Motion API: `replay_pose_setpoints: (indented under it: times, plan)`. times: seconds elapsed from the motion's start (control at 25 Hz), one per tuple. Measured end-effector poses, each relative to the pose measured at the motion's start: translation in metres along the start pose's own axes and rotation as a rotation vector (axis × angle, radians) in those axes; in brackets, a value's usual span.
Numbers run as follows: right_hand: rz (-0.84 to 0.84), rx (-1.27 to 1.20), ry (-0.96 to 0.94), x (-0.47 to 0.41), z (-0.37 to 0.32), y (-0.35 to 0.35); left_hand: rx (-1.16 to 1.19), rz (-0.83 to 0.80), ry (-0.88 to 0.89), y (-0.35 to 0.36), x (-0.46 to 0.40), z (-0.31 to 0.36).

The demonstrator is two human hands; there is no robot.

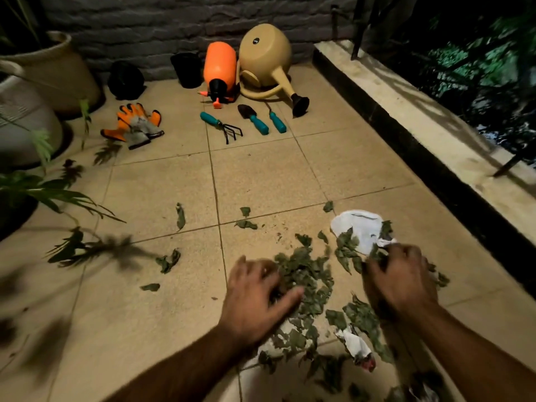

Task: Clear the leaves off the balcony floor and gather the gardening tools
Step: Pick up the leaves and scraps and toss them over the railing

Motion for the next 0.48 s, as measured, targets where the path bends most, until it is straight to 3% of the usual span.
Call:
replay_pose_setpoints:
  times: [0.12, 0.16, 0.24, 0.32, 0.4, 0.48]
  plan:
    - [-0.229, 0.041, -0.105, -0.022, -0.028, 0.013, 0.065, 0.258, -0.245, -0.022, -0.046, -0.07]
    - [-0.316, 0.026, -0.13, -0.024, -0.034, 0.019, 0.037, 0.24, -0.317, -0.024, -0.059, -0.105]
    - [-0.439, -0.009, -0.159, -0.018, -0.036, 0.023, -0.001, 0.043, -0.433, -0.015, -0.076, -0.174]
    - [-0.456, 0.033, -0.236, 0.008, -0.036, 0.026, -0.017, -0.115, -0.427, -0.007, -0.073, -0.211]
    - [-0.442, 0.038, -0.311, 0.038, -0.037, 0.024, -0.064, -0.072, -0.335, 0.004, -0.053, -0.196]
    - [-0.385, 0.007, -0.337, 0.053, -0.038, 0.013, 0.027, -0.007, -0.134, 0.009, -0.034, -0.14]
Point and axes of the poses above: each hand's wrist, its own x-axis away from the middle knuckle, its own y-axis out of the palm, z = x × y, the point moved 3 cm from there along -x, towards the middle knuckle, and after that the axes turned 8 degrees about -x, right-handed, at the moved point
